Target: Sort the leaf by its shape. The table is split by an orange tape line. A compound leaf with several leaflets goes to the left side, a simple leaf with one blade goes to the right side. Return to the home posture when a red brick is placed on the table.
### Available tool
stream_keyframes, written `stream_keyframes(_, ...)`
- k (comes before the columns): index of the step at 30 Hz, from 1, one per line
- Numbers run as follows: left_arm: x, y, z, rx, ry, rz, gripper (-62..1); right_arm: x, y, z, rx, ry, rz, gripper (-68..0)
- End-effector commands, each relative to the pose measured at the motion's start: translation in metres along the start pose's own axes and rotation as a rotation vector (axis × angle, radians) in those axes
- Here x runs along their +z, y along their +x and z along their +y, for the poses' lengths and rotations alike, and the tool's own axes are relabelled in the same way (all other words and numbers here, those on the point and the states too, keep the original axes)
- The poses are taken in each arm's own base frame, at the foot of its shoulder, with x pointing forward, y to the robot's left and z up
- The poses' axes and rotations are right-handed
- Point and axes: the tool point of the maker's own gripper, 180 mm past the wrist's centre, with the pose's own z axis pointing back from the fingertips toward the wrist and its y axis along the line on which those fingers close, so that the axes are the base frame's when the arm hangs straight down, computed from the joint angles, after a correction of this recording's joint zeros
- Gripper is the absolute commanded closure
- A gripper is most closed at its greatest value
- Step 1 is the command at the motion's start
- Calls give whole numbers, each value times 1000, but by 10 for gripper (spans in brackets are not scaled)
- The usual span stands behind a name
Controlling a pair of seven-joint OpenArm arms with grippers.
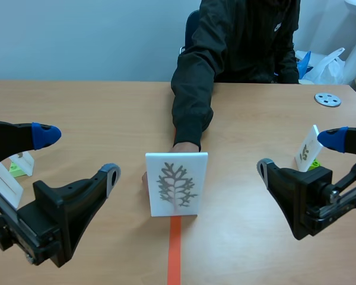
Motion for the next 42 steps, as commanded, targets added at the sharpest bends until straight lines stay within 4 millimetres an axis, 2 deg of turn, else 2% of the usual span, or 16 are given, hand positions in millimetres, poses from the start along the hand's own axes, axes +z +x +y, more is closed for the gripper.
stream_keyframes(1, 0, 2, -1, 4, -9, -11, -623, 0, 8, -4, 11, -4, -29, -679)
stream_keyframes(18, 1, 1, -2, -12, -20, -2, -623, 0, 7, -3, 16, -1, -22, -679)
stream_keyframes(25, 1, 2, -2, -11, -20, -2, -623, -3, -2, -3, 12, 21, -4, -679)
stream_keyframes(34, 1, 2, -2, -11, -20, -3, -623, -34, -23, 6, -8, 120, 16, -679)
stream_keyframes(42, 1, 2, -2, -11, -20, -2, -623, -66, -41, 38, 43, 269, 33, -679)
